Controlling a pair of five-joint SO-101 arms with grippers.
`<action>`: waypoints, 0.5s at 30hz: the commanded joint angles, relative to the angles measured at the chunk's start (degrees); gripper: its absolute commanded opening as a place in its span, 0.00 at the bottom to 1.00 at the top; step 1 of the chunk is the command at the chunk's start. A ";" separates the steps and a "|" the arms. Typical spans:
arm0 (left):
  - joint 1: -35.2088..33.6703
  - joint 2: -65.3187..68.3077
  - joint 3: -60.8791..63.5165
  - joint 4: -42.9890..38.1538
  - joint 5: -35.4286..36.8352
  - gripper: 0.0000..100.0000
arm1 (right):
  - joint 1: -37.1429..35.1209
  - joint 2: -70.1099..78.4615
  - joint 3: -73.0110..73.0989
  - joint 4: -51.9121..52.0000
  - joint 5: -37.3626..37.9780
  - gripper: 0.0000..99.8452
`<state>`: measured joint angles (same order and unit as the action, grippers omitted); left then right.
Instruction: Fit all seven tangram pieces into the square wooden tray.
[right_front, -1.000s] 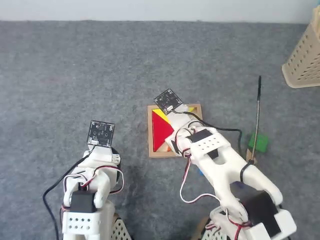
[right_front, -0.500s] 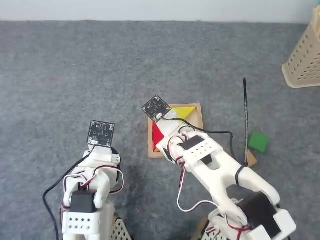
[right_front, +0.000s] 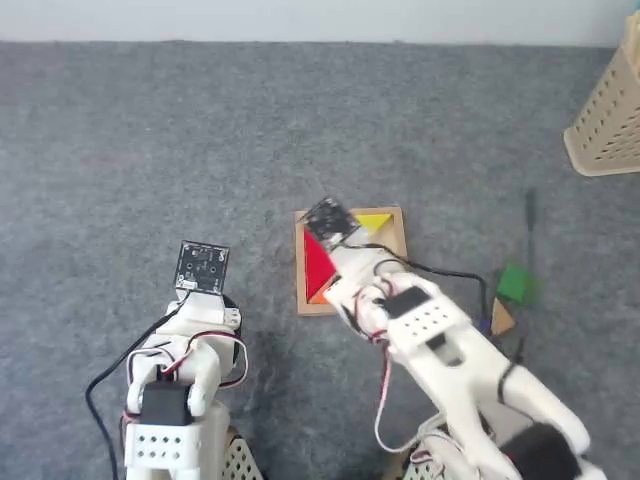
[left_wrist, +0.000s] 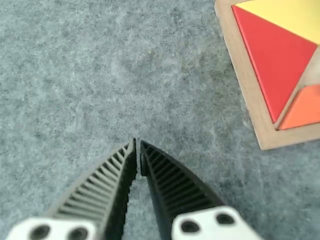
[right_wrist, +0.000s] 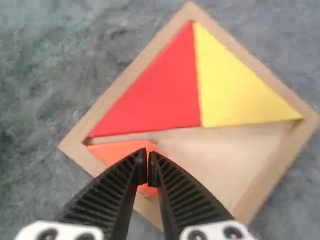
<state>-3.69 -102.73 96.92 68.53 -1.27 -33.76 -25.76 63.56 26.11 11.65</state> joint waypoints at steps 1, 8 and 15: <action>-0.26 -0.18 -0.31 0.26 0.53 0.01 | 1.71 -5.05 0.44 -1.36 0.26 0.01; -0.26 -0.18 -0.31 0.26 0.53 0.01 | 1.36 3.30 -1.05 -4.18 0.53 0.01; -0.26 -0.18 -0.31 0.26 0.53 0.01 | -2.51 12.44 -5.27 -4.00 0.70 0.01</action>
<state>-3.69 -102.73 96.92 68.53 -1.27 -34.29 -15.65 60.92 22.68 11.56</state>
